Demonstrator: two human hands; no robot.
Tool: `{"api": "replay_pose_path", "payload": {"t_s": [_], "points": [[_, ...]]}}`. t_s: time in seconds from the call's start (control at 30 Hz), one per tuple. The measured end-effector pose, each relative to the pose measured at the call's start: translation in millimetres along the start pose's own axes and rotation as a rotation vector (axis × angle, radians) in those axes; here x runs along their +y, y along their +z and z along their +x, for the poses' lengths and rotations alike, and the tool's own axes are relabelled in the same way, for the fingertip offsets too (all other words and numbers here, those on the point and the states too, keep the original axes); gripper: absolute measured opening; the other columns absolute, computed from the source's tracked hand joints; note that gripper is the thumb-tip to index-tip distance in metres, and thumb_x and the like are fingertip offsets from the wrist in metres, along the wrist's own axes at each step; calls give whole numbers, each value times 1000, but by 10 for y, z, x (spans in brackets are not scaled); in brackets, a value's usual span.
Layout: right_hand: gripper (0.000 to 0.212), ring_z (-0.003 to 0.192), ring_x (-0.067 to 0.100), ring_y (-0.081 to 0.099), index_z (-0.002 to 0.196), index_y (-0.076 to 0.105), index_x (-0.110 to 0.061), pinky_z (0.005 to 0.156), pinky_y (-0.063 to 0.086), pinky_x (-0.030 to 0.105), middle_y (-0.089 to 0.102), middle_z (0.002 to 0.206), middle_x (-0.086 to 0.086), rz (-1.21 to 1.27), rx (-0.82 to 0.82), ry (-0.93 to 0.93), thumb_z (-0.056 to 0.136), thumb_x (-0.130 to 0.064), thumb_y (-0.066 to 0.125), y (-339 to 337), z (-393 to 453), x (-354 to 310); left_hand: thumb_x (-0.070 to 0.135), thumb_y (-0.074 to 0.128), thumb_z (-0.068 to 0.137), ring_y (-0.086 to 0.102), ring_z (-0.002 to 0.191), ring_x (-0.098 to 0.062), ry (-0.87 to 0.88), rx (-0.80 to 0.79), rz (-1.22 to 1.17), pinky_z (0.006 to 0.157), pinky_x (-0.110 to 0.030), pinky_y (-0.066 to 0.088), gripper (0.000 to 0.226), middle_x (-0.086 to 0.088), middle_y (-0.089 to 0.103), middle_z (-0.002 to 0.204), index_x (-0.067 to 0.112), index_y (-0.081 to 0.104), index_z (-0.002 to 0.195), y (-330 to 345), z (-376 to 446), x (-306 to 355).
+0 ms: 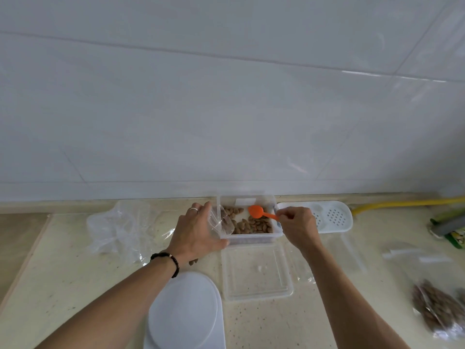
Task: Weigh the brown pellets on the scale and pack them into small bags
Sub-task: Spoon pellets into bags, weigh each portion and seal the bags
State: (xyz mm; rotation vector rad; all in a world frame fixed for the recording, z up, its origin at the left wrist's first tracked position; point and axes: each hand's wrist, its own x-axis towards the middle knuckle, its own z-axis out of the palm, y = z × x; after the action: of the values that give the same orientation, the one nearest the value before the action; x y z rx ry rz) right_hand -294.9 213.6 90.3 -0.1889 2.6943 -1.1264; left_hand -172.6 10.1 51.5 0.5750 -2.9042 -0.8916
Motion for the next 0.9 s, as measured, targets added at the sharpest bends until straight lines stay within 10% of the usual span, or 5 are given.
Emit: {"api": "replay_pose_path", "payload": {"t_s": [0.37,0.9], "points": [[24,45,9,54,97,73,-10,42,41,21,63,62,4,137,-310,70,88,2,54,522,120,-105,58,74,61,46,90,-14,0,-2,-5,85,-30,44,76,6,43,103,26,43,122,-68,-10,-51],[22,46,14,47,91,72,1,40,34,21,58,65,13,621,-209,264,88,10,52,-38,-30,26,64,70,57,50,101,-19,-17,-38,73,85,-35,46,86,2,43,110,22,39,125,-3,150,47]]}}
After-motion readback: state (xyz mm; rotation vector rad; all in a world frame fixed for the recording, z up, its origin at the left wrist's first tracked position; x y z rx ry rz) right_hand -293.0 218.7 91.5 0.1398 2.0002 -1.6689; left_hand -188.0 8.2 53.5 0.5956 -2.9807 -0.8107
